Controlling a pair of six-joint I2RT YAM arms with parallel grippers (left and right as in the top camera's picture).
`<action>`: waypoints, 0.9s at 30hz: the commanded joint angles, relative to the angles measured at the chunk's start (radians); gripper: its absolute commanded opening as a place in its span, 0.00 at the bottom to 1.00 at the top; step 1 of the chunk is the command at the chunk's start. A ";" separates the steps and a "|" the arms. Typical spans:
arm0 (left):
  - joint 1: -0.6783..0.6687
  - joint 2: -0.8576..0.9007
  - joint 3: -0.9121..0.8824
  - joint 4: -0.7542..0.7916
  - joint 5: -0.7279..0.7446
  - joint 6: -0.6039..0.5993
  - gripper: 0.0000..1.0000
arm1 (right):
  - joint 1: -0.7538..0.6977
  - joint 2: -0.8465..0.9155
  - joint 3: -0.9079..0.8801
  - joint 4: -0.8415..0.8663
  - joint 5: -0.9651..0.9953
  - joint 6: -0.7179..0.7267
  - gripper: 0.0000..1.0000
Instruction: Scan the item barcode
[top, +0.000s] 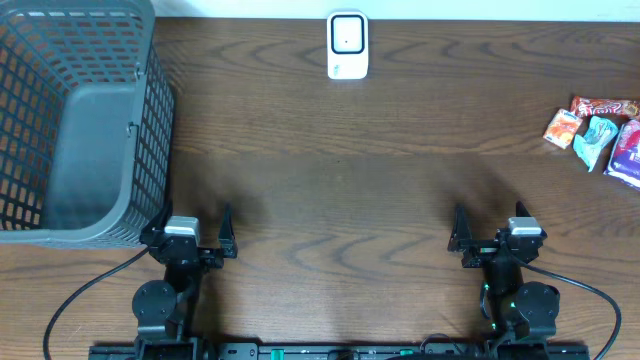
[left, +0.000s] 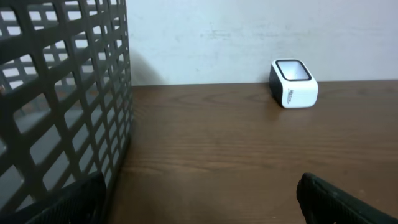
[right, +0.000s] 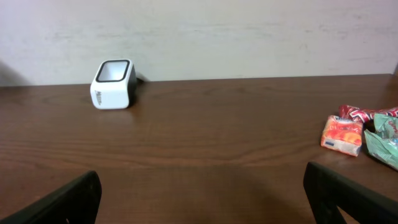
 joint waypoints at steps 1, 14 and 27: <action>0.018 -0.009 -0.008 -0.048 0.051 0.052 0.98 | 0.002 -0.006 -0.005 0.000 -0.002 0.016 0.99; 0.046 -0.009 -0.008 -0.054 0.018 -0.050 0.98 | 0.002 -0.006 -0.004 0.000 -0.002 0.016 0.99; 0.020 -0.009 -0.008 -0.051 0.023 -0.050 0.98 | 0.002 -0.006 -0.005 0.000 -0.002 0.016 0.99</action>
